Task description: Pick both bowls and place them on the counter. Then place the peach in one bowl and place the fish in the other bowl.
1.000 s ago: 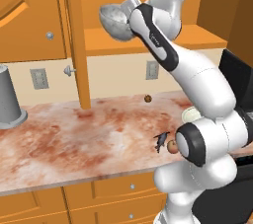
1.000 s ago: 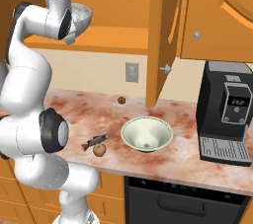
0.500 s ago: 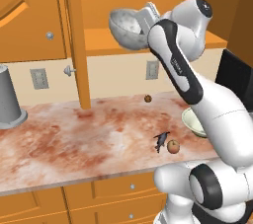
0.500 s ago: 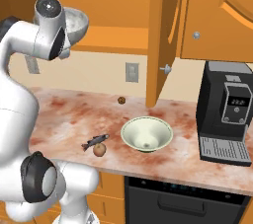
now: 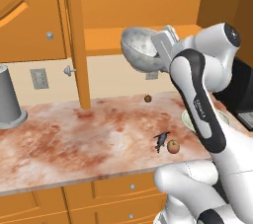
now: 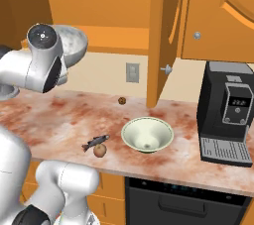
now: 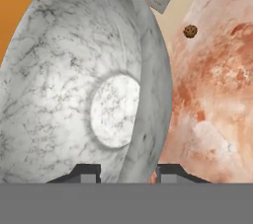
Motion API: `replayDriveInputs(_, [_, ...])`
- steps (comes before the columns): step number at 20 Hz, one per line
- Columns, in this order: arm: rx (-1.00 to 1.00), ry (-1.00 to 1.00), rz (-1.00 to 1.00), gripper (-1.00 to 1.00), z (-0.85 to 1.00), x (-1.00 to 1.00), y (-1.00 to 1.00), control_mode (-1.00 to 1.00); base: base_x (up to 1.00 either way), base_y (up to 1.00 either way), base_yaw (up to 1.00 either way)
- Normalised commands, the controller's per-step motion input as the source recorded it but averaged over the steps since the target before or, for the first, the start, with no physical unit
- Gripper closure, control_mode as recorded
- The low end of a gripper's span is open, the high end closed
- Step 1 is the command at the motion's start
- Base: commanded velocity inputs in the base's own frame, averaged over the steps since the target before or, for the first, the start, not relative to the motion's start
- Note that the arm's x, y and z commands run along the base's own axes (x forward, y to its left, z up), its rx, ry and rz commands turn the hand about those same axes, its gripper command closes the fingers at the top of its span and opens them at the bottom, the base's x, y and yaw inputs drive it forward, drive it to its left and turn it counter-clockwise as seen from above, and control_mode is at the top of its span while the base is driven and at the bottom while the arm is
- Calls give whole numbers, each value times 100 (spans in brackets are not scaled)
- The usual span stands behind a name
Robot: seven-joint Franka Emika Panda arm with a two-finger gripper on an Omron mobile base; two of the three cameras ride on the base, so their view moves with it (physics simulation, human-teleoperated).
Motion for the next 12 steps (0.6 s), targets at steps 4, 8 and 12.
replayDriveInputs(4, [0,5,0,100,-51,-73,-5,-100,0,0,0])
replayDriveInputs(8, [-11,12,2,100,-65,-42,0,-100,0,0,0])
replayDriveInputs(12, [-15,11,3,100,-71,-21,0,-100,0,0,0])
